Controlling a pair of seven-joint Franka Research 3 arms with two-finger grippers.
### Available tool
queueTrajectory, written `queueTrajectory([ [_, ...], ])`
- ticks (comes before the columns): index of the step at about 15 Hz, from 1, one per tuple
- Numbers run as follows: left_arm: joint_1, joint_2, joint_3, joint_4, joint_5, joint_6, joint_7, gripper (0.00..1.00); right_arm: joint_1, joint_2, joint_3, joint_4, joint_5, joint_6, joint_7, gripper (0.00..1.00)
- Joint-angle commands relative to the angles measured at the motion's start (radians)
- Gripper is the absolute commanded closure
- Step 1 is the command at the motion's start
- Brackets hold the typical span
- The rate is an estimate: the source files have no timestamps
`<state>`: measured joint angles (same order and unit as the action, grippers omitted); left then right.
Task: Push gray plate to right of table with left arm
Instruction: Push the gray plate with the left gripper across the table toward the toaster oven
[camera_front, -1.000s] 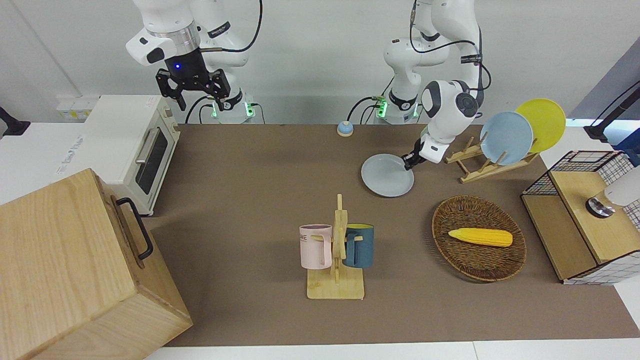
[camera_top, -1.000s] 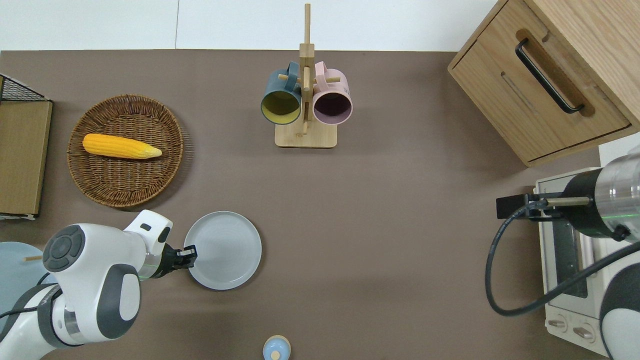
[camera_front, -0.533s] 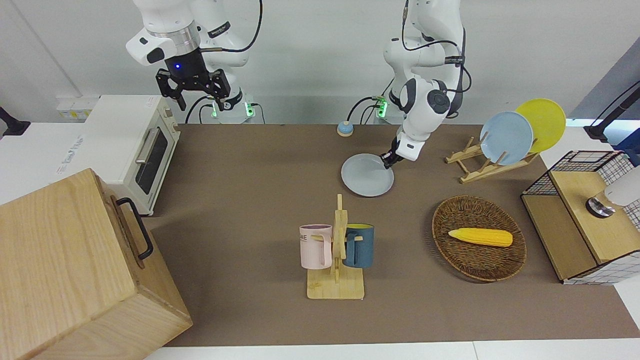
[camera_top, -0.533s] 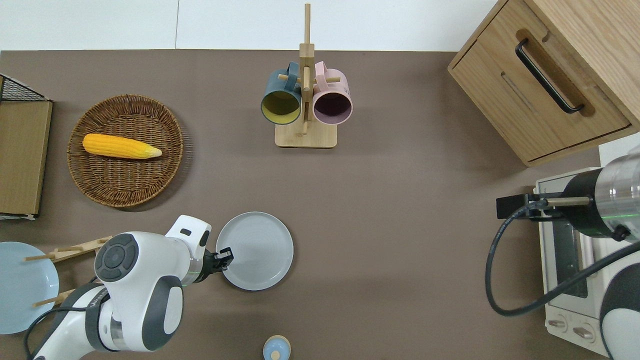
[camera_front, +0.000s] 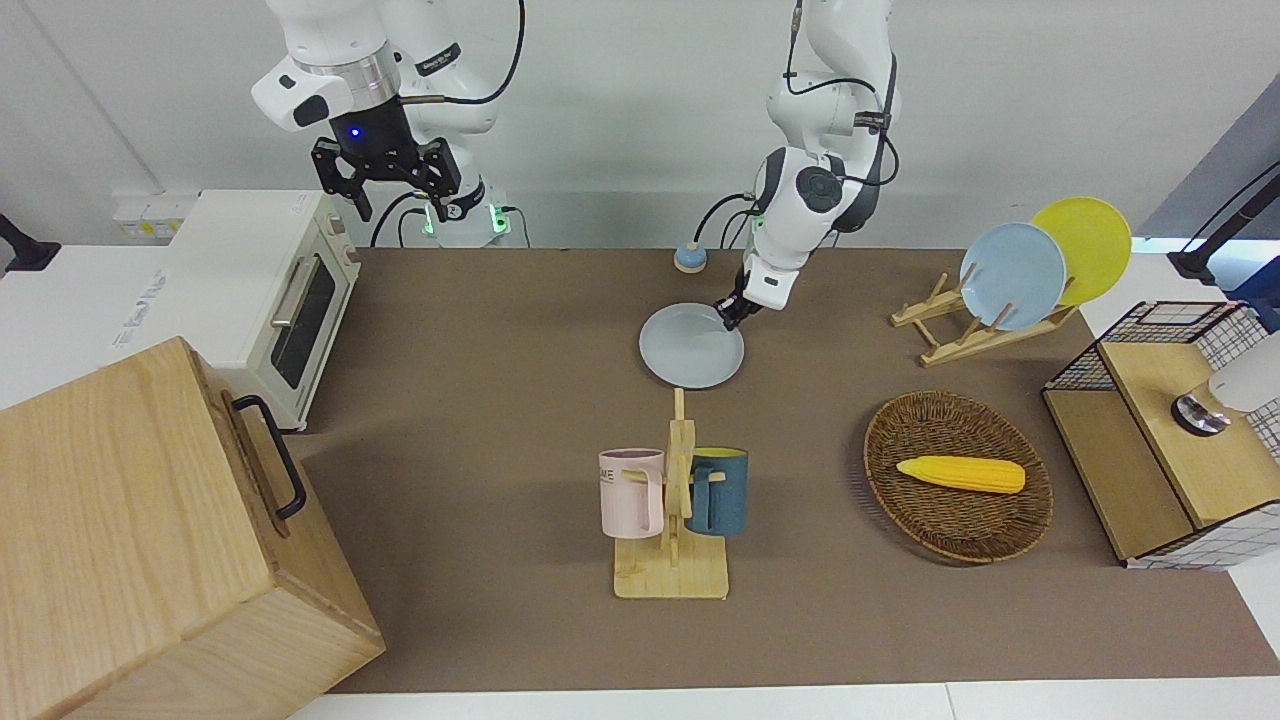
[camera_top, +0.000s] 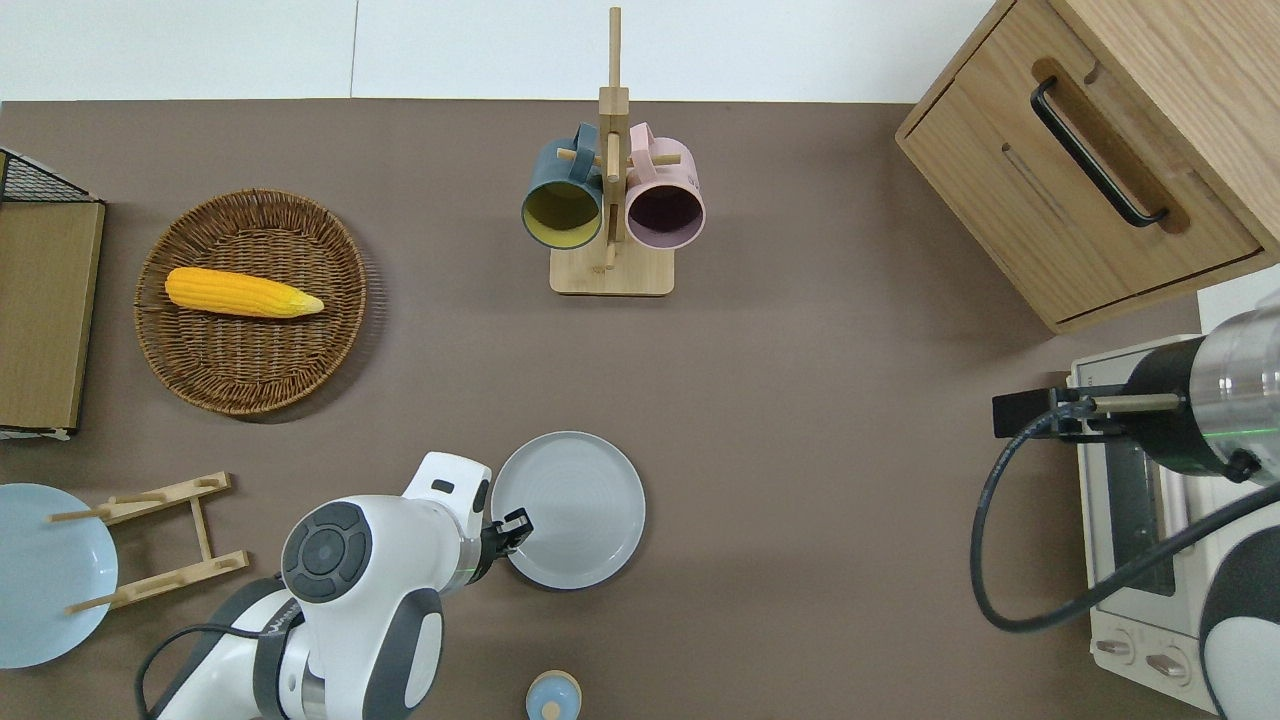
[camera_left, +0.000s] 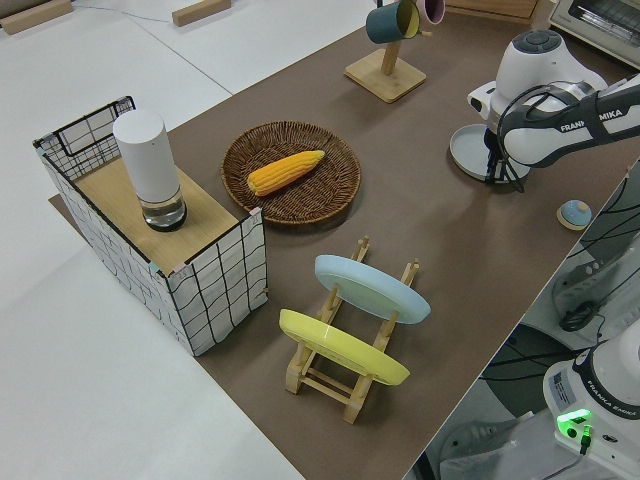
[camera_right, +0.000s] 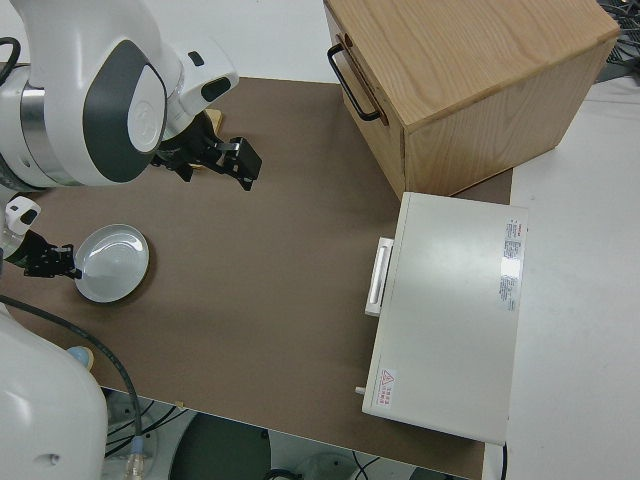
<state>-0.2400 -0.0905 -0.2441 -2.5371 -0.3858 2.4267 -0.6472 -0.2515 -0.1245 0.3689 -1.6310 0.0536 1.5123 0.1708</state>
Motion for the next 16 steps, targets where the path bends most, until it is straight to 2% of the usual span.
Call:
queueTrajectory([
  [1,-0.061,0.032,-0.043,-0.02,-0.06,0.096,-0.103,1.0,-0.025,-0.027,0.015,-0.027,0.022,0.0,0.01,0.005],
  [3,-0.082,0.058,-0.105,-0.011,-0.08,0.162,-0.205,1.0,-0.025,-0.027,0.015,-0.027,0.022,0.0,0.01,0.005],
  [5,-0.11,0.078,-0.136,-0.005,-0.08,0.21,-0.29,1.0,-0.025,-0.027,0.015,-0.027,0.022,0.0,0.01,0.005],
  [9,-0.198,0.155,-0.139,0.067,-0.122,0.284,-0.371,1.0,-0.025,-0.027,0.015,-0.027,0.022,0.0,0.01,0.007],
  [16,-0.295,0.23,-0.126,0.139,-0.148,0.36,-0.408,1.0,-0.025,-0.027,0.015,-0.027,0.022,0.0,0.01,0.005],
])
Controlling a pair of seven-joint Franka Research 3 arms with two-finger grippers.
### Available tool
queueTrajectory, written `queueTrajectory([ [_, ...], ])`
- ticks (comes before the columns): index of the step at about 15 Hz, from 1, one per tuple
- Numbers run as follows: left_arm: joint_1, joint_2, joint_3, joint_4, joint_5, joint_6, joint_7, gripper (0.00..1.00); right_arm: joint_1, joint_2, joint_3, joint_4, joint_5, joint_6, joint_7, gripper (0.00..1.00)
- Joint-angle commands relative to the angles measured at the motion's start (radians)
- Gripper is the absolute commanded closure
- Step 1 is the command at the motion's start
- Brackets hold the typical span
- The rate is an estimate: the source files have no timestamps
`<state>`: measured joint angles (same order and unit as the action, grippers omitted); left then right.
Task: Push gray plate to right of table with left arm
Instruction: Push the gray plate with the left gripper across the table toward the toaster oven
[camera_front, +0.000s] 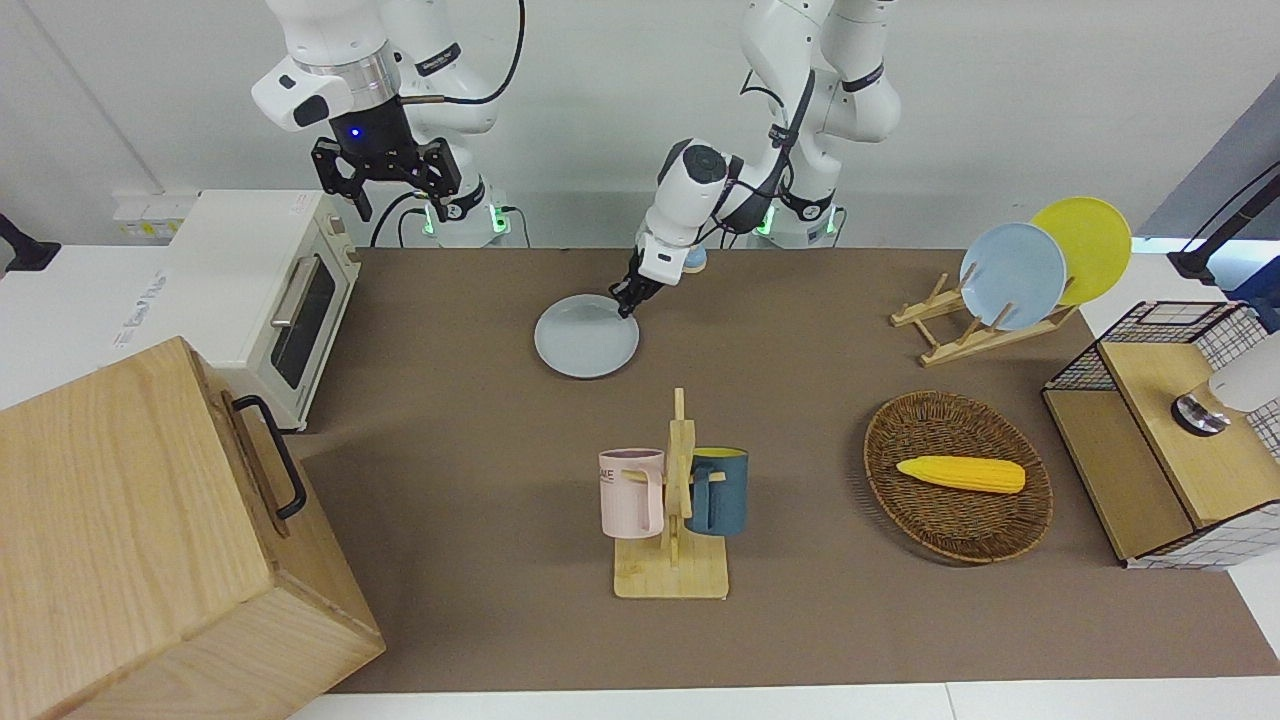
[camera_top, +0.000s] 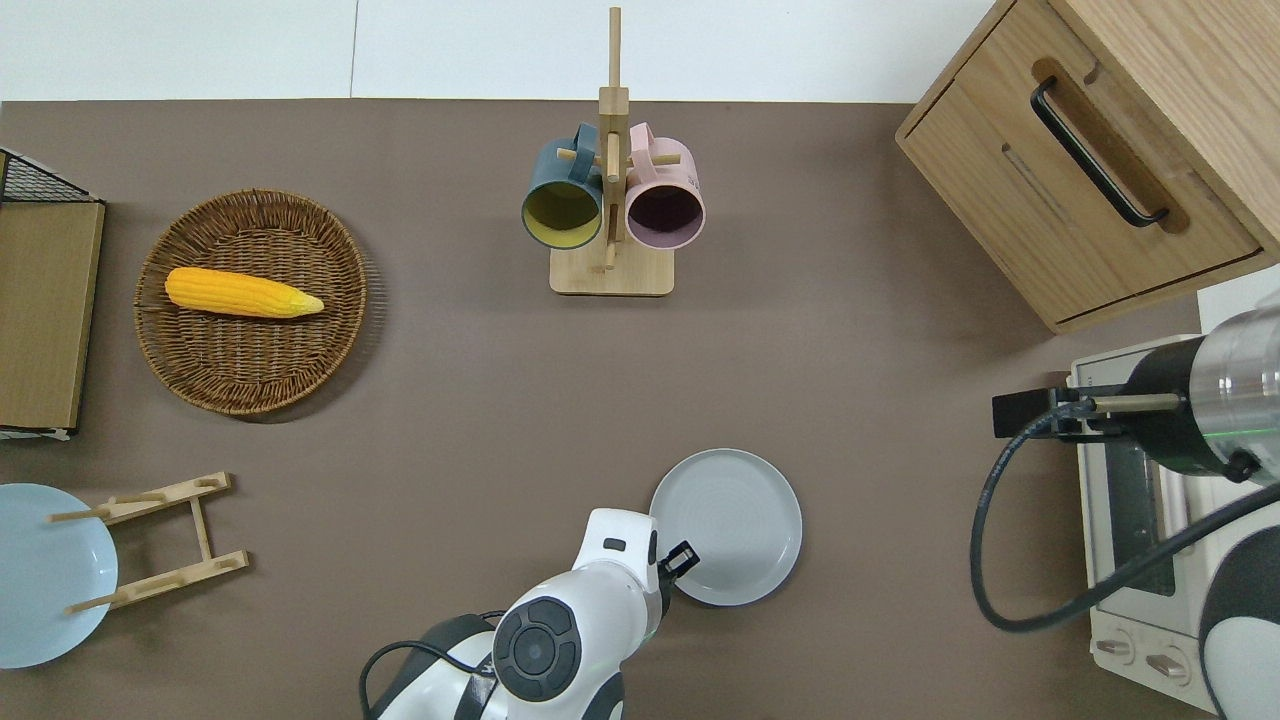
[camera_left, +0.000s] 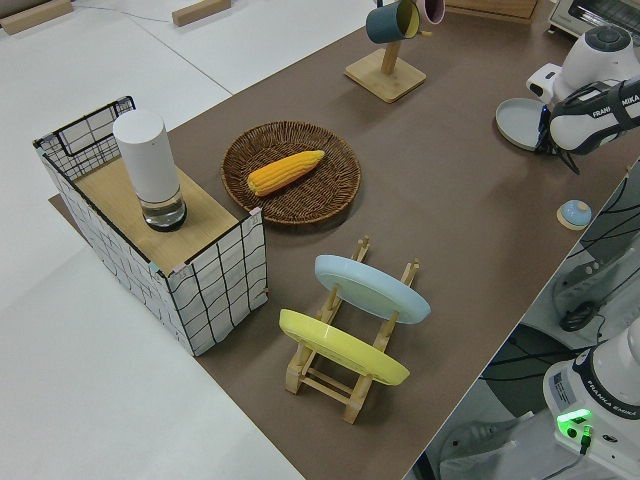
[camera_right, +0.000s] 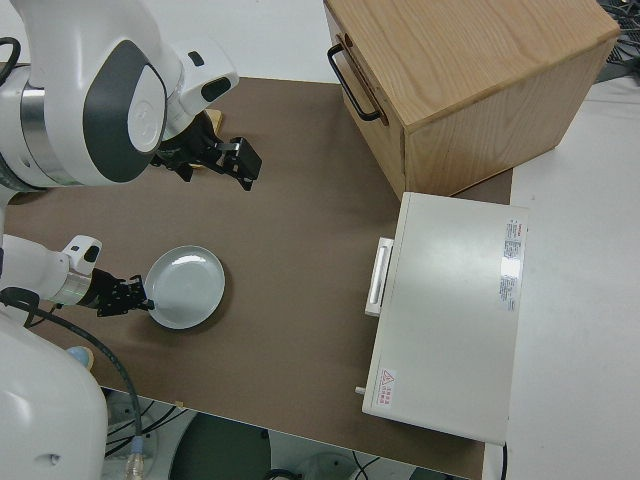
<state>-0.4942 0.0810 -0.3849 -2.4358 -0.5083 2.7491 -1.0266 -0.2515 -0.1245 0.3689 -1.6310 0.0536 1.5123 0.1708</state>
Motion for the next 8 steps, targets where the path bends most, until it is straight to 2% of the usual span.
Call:
queueTrajectory([
  [1,-0.05,0.066,0.015,0.047,-0.026,0.04,-0.042,1.0,-0.025,-0.027,0.015,-0.027,0.022,0.0,0.01,0.005],
  [8,-0.053,0.08,0.024,0.07,-0.024,0.04,-0.038,0.98,-0.025,-0.027,0.015,-0.027,0.022,0.0,0.01,0.005],
])
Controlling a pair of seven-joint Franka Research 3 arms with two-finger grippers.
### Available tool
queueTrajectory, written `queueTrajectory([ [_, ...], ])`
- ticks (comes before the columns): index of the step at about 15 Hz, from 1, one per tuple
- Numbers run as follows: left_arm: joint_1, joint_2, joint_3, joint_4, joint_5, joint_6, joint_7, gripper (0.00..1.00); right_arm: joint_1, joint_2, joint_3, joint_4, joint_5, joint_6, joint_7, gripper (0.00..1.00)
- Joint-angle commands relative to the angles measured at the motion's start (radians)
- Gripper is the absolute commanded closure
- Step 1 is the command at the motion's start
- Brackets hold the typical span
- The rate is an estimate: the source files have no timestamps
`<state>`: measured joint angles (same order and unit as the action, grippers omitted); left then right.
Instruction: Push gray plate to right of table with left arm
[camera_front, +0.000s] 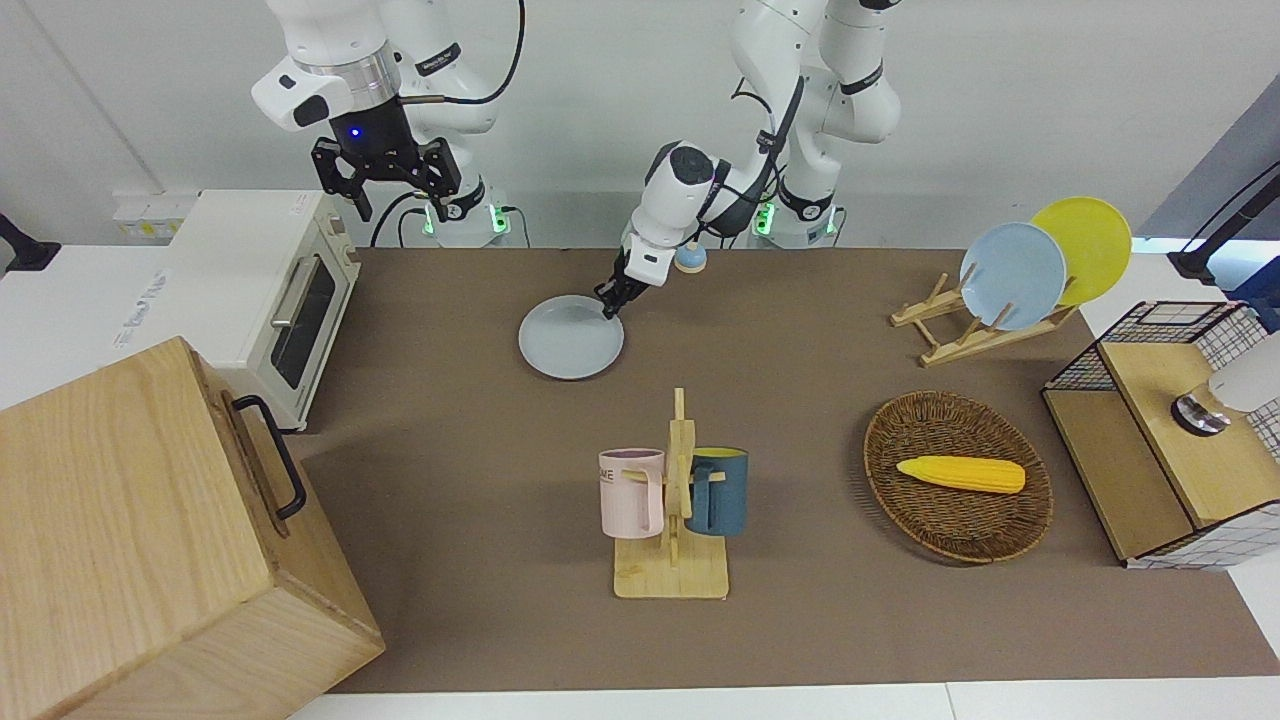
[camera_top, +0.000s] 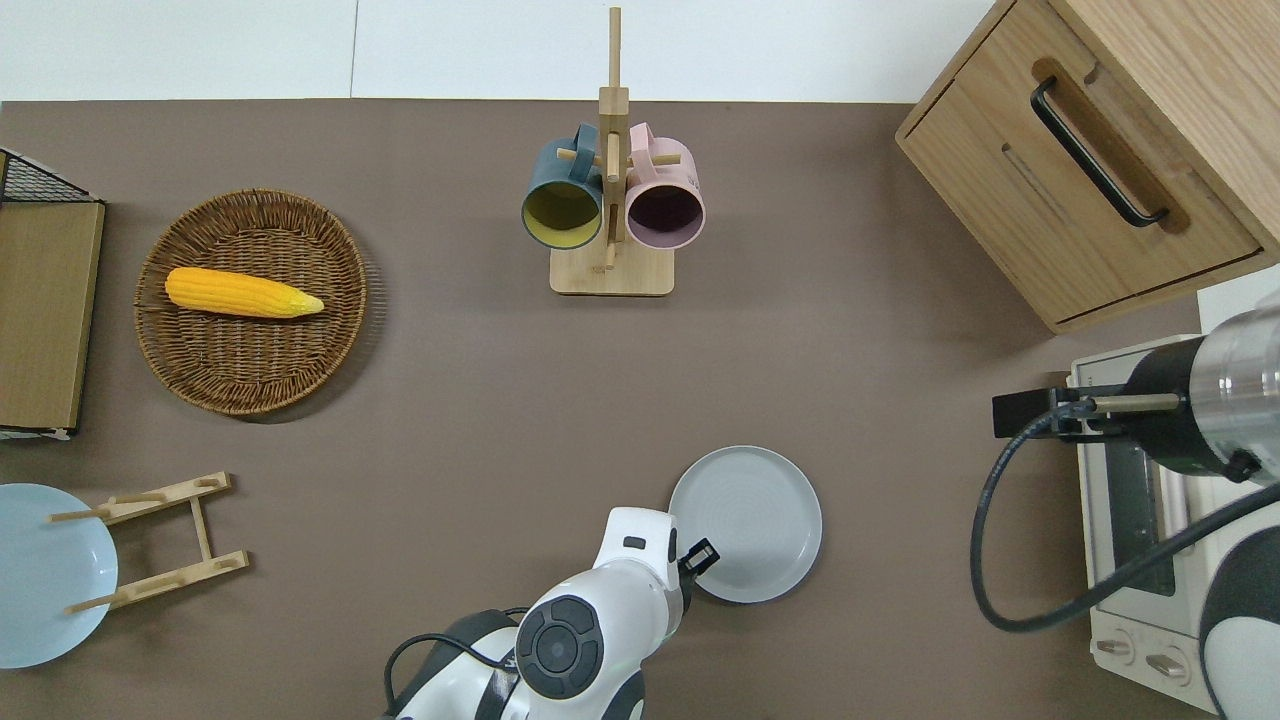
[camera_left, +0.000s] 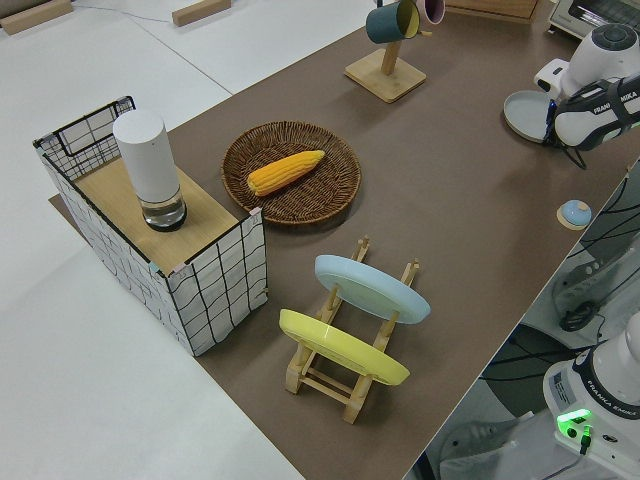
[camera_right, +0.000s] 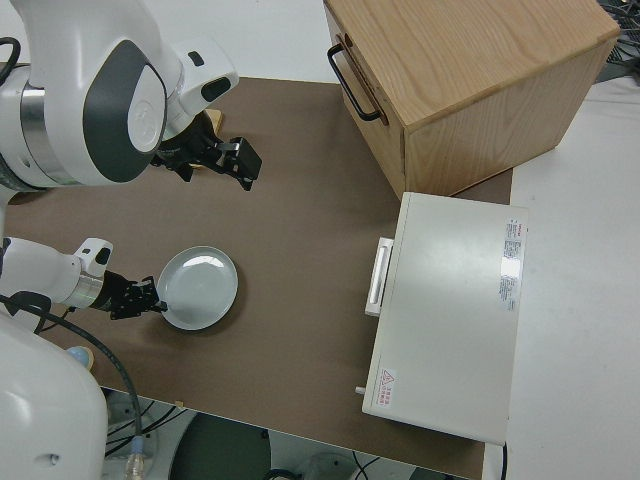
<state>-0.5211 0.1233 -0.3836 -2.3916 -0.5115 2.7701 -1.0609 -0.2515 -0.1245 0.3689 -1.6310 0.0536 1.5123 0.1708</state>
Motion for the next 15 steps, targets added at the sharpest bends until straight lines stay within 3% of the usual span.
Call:
queueTrajectory([
  [1,-0.027,0.038,0.025,0.026,-0.021,0.019,-0.002,0.88,-0.025,-0.027,0.015,-0.027,0.022,0.0,0.01,0.005],
  [2,-0.023,0.036,0.025,0.025,-0.019,0.016,0.004,0.7,-0.025,-0.027,0.015,-0.027,0.022,0.0,0.01,0.005],
  [4,-0.002,0.019,0.026,0.019,-0.018,0.0,0.012,0.43,-0.025,-0.027,0.015,-0.027,0.022,0.0,0.01,0.005],
  [6,0.024,-0.008,0.025,0.02,-0.015,-0.03,0.004,0.07,-0.025,-0.027,0.015,-0.027,0.022,0.0,0.01,0.005],
  [9,0.099,-0.105,0.029,0.026,-0.002,-0.211,0.036,0.02,-0.025,-0.027,0.015,-0.027,0.022,0.0,0.01,0.005],
  [10,0.11,-0.116,0.069,0.032,0.005,-0.277,0.085,0.02,-0.025,-0.027,0.015,-0.027,0.022,0.0,0.01,0.005],
  [12,0.139,-0.123,0.191,0.107,0.028,-0.477,0.252,0.01,-0.025,-0.027,0.015,-0.027,0.022,0.0,0.01,0.005],
  [14,0.187,-0.125,0.317,0.205,0.114,-0.694,0.442,0.01,-0.025,-0.027,0.015,-0.027,0.022,0.0,0.01,0.005],
  [15,0.223,-0.131,0.356,0.235,0.161,-0.76,0.522,0.01,-0.025,-0.027,0.015,-0.027,0.022,0.0,0.01,0.005],
])
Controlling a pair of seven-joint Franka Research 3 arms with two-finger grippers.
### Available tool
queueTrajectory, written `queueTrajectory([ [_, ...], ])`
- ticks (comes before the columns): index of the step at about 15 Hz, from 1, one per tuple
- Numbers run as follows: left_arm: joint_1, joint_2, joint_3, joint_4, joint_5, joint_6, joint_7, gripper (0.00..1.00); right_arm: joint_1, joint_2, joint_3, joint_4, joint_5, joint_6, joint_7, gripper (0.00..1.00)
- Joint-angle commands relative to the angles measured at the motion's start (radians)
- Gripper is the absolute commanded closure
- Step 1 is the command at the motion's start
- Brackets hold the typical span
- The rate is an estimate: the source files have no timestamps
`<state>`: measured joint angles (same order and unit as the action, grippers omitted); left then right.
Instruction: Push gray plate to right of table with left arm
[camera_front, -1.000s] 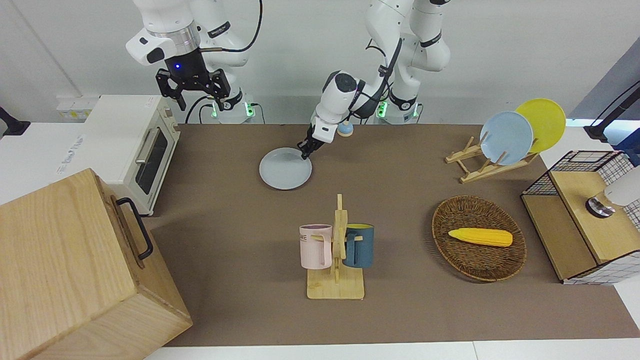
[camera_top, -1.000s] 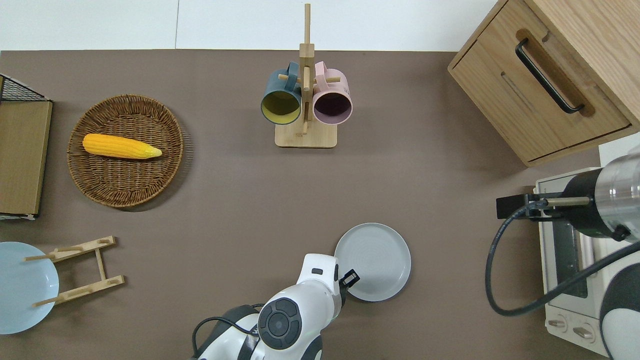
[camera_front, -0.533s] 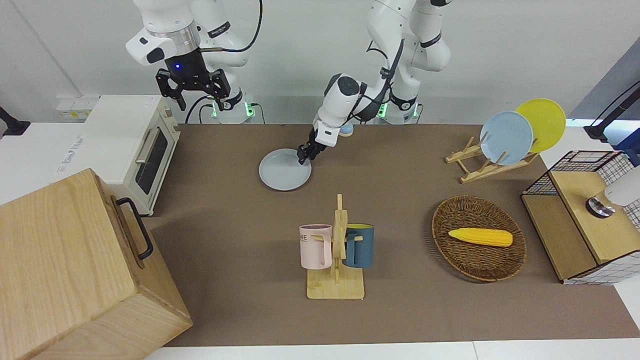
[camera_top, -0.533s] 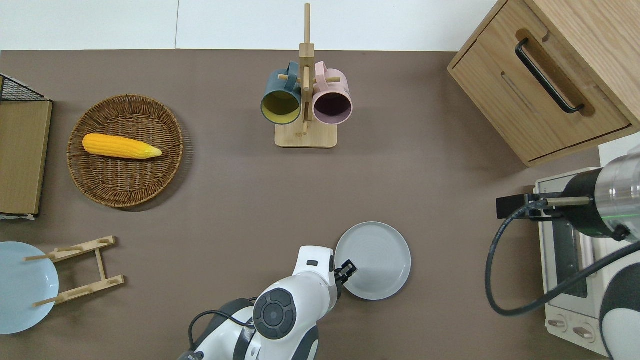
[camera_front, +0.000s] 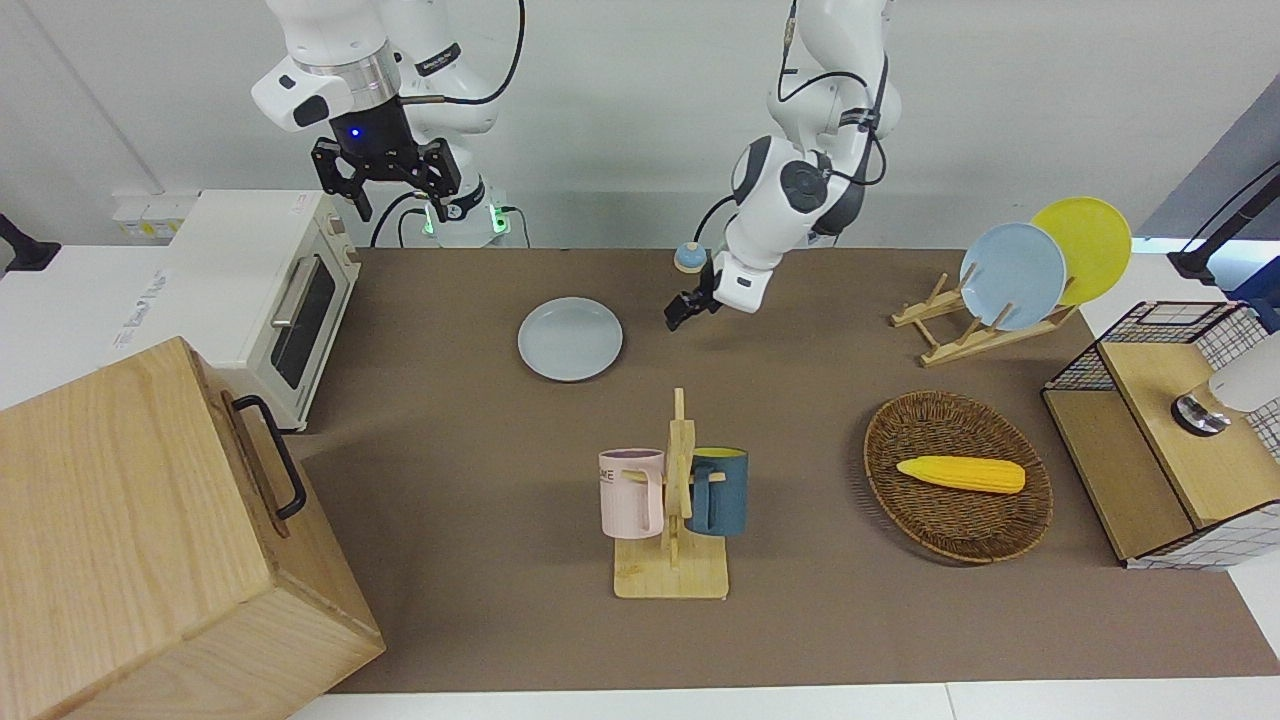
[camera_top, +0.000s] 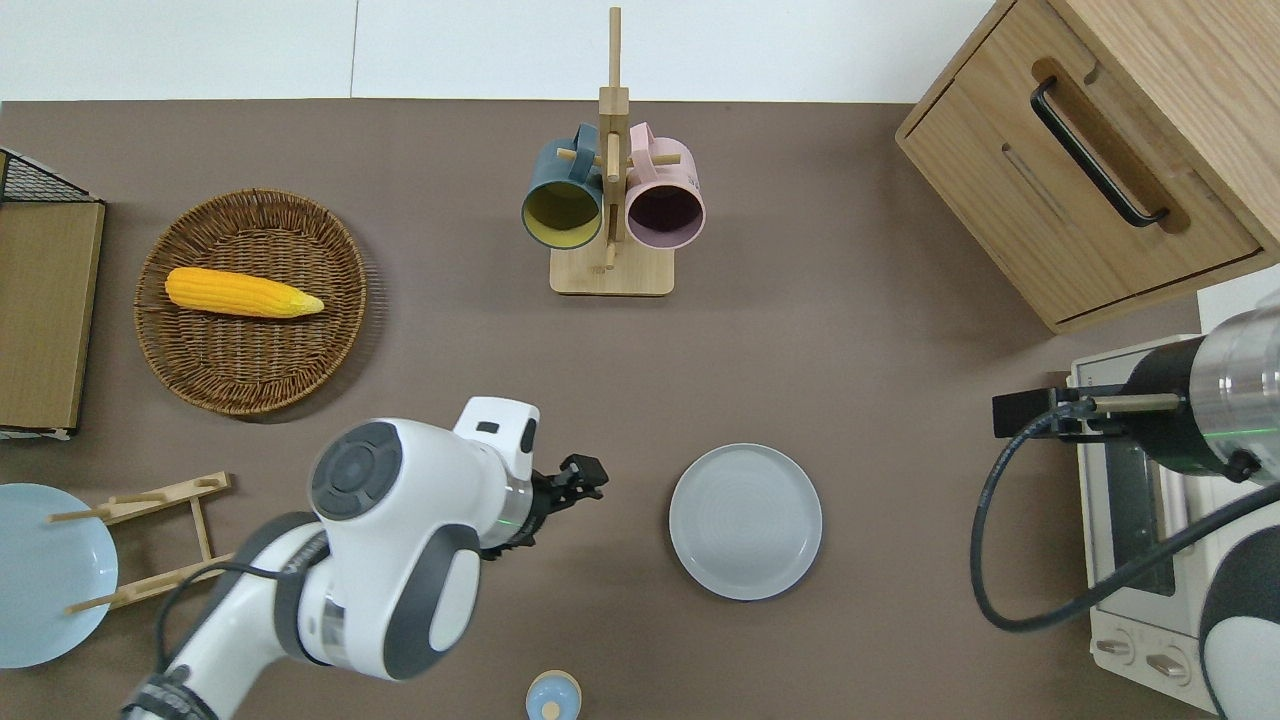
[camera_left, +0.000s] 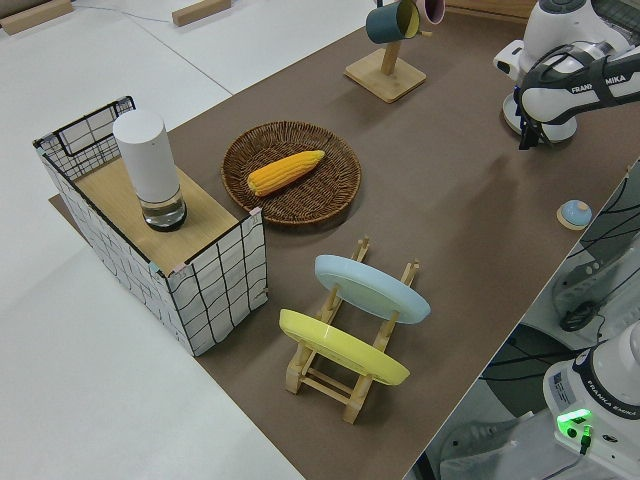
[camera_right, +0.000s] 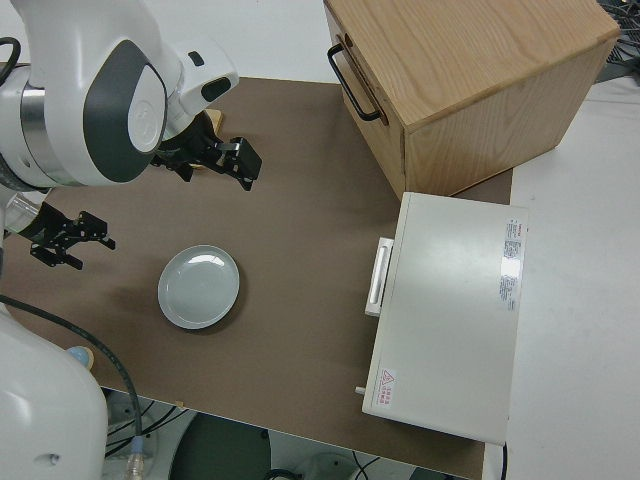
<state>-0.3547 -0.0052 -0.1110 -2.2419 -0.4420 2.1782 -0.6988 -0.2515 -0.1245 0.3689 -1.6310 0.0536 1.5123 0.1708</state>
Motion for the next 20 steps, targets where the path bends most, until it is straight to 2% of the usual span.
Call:
queueTrajectory([
  [1,0.113,-0.009,0.097,0.103,0.142,-0.219,0.261,0.01,-0.025,-0.027,0.015,-0.027,0.022,0.0,0.01,0.005],
  [3,0.21,-0.015,0.129,0.157,0.212,-0.291,0.448,0.01,-0.025,-0.027,0.015,-0.027,0.022,0.0,0.01,0.005],
  [5,0.307,-0.016,0.103,0.235,0.316,-0.348,0.499,0.01,-0.025,-0.027,0.015,-0.027,0.022,0.0,0.01,0.005],
  [6,0.35,-0.016,0.067,0.278,0.369,-0.365,0.519,0.01,-0.025,-0.027,0.015,-0.027,0.022,0.0,0.01,0.005],
  [9,0.368,-0.03,0.042,0.343,0.485,-0.367,0.527,0.01,-0.025,-0.027,0.015,-0.027,0.022,0.0,0.01,0.005],
  [12,0.398,-0.052,0.04,0.444,0.482,-0.37,0.53,0.01,-0.025,-0.027,0.015,-0.027,0.022,0.0,0.01,0.005],
  [15,0.399,-0.053,0.013,0.536,0.477,-0.461,0.527,0.01,-0.025,-0.027,0.015,-0.027,0.022,0.0,0.01,0.005],
  [20,0.404,-0.05,0.011,0.581,0.479,-0.462,0.525,0.01,-0.025,-0.027,0.015,-0.027,0.022,0.0,0.01,0.005],
])
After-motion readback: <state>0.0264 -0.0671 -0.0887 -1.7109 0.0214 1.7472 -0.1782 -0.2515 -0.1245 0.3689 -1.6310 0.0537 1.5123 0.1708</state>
